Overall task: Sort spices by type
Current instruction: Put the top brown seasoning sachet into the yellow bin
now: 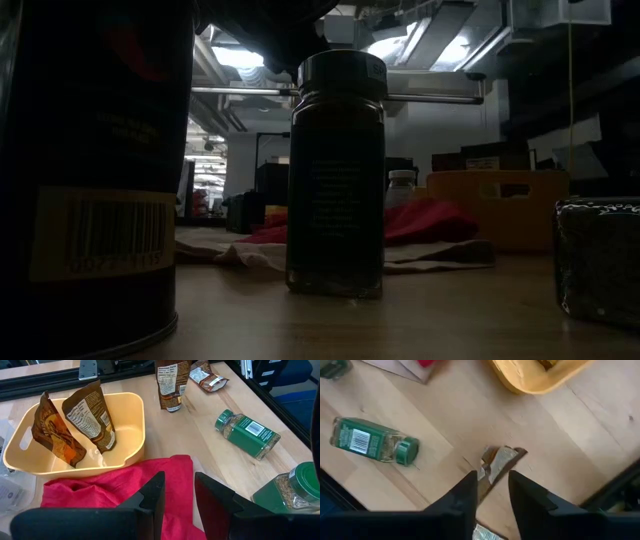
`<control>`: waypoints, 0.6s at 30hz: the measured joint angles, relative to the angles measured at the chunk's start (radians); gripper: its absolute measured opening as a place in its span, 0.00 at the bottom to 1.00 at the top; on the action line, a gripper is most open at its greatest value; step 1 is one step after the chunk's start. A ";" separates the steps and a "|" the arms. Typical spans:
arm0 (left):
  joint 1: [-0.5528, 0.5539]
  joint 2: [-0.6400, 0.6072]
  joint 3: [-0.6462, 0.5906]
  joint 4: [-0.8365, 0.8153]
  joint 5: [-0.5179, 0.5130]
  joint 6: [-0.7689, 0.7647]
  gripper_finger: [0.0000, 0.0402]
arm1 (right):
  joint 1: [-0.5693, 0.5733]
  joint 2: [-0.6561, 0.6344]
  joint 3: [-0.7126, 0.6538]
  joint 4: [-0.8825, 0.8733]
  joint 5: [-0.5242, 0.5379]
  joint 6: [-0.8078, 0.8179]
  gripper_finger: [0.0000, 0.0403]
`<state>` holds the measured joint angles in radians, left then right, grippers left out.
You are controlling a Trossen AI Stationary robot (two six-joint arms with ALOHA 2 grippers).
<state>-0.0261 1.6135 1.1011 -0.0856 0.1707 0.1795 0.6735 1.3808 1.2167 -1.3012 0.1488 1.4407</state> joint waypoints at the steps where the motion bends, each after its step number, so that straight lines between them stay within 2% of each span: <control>1: 0.000 0.000 0.000 0.000 0.000 0.000 0.22 | -0.001 0.000 0.000 -0.009 -0.009 0.004 0.32; 9: 0.000 0.000 0.000 0.000 0.000 0.000 0.22 | -0.035 0.007 -0.011 -0.008 -0.037 0.077 0.53; 18: 0.000 0.000 0.000 -0.002 0.000 0.001 0.22 | -0.033 0.045 -0.121 0.072 -0.064 0.101 0.60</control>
<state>-0.0261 1.6135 1.1007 -0.0879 0.1707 0.1802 0.6407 1.4254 1.0956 -1.2296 0.0845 1.5417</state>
